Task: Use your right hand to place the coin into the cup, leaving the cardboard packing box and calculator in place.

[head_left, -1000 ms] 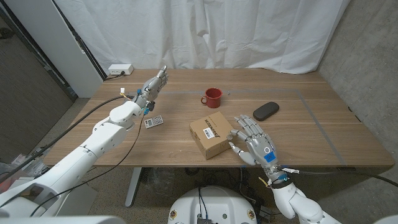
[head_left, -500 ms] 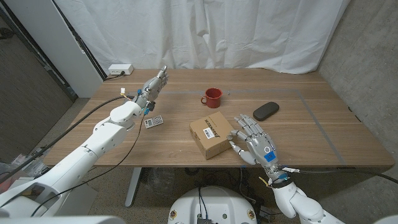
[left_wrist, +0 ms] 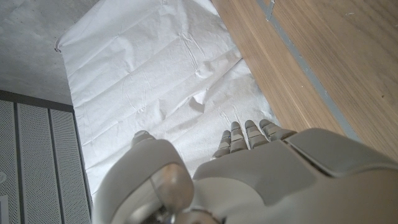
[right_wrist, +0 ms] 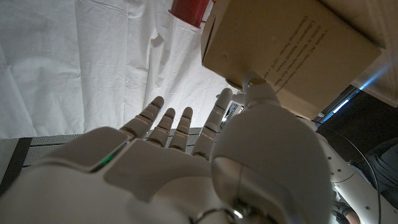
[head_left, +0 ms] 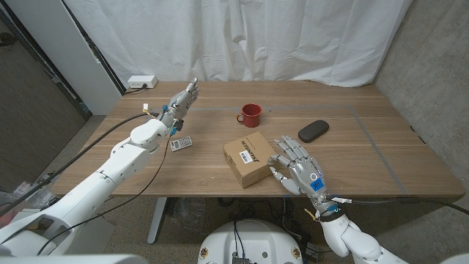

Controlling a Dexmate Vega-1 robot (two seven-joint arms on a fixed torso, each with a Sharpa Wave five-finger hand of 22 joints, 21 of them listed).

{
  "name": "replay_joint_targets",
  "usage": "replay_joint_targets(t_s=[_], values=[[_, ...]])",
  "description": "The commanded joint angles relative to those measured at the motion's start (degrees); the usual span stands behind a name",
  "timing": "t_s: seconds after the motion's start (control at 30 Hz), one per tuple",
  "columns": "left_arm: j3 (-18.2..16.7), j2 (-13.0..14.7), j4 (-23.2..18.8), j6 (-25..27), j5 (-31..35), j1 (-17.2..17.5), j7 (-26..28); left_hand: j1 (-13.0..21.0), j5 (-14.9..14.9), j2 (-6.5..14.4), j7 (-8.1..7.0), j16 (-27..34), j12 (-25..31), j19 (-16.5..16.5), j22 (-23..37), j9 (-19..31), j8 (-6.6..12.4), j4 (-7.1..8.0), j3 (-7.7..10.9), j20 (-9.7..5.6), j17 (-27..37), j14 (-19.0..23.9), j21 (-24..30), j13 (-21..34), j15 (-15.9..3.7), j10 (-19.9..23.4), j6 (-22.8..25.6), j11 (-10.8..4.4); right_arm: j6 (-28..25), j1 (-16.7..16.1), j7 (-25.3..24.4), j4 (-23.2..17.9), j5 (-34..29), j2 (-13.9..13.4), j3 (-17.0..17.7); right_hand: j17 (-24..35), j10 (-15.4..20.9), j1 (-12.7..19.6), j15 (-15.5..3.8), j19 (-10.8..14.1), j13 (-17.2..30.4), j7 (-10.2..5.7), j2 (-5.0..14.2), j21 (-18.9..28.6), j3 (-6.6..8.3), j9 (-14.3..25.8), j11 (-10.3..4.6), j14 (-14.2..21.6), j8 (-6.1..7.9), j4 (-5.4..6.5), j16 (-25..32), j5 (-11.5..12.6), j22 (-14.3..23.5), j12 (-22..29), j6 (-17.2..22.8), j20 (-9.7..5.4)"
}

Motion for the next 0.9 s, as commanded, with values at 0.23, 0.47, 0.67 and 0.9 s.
replay_joint_targets(t_s=[0.23, 0.47, 0.67, 0.9], values=[[0.2, -0.3, 0.4, 0.2, 0.0, -0.3, -0.1, -0.1, -0.1, 0.4, -0.07, -0.1, 0.0, -0.6, 0.1, 0.3, 0.13, 0.02, -0.72, -0.53, 0.3, -0.7, 0.0, 0.3, 0.08, -0.4, -0.5, -0.16, -0.3, 1.0, 0.0, -0.3, 1.7, -1.8, -1.3, 0.3, 1.5, 0.2, -0.54, 1.3, 0.3, 0.07, -0.02, 0.7, -0.41, 0.8, -0.28, 1.3, 1.39, 0.12, 0.5, 0.0, 0.2, 0.8, 1.8, -3.05], [0.2, -0.6, 0.7, 0.1, -0.1, -0.2, 0.1, -0.1, -0.1, 0.5, -0.13, -0.1, -0.1, -0.7, 0.1, 0.3, 0.1, 0.03, -0.79, -0.57, 0.3, -0.8, 0.0, 0.3, 0.04, -0.6, -0.6, -0.1, -2.1, 2.0, 0.0, -1.2, 3.0, -3.3, -3.3, 0.3, 2.2, 0.4, -0.77, 1.3, 0.4, 0.07, 0.28, 0.7, -0.48, 1.2, -0.3, 1.7, 2.32, 0.19, 0.6, -0.1, 0.2, 1.2, 3.0, -3.09], [0.2, -0.7, 0.9, 0.1, -0.2, -0.1, 0.2, -0.1, -0.1, 0.5, -0.09, -0.1, -0.1, -0.7, 0.1, 0.3, 0.1, 0.03, -0.85, -0.53, 0.3, -0.9, 0.0, 0.3, 0.12, -0.7, -0.6, -0.09, -2.6, 2.5, 0.0, -1.3, 3.3, -3.8, -4.1, 0.3, 2.7, 0.9, -0.78, 1.4, 0.5, 0.01, 0.69, 0.8, -0.33, 1.3, -0.31, 2.0, 2.77, 0.07, 0.6, -0.1, 0.2, 1.5, 3.6, -3.12], [0.2, -0.9, 1.2, -0.1, -0.3, -0.2, 0.1, 0.0, -0.1, 0.5, -0.14, -0.1, -0.1, -0.8, 0.1, 0.3, 0.09, 0.03, -0.9, -0.5, 0.3, -0.8, 0.0, 0.3, 0.07, -0.8, -0.7, -0.11, -3.2, 3.0, 0.0, -1.7, 3.3, -4.3, -4.6, 0.4, 2.9, 1.6, -0.93, 1.5, 0.5, 0.01, 1.17, 0.8, -0.11, 1.3, -0.42, 2.1, 3.12, -0.1, 0.6, -0.1, 0.2, 1.6, 4.1, -3.21]])
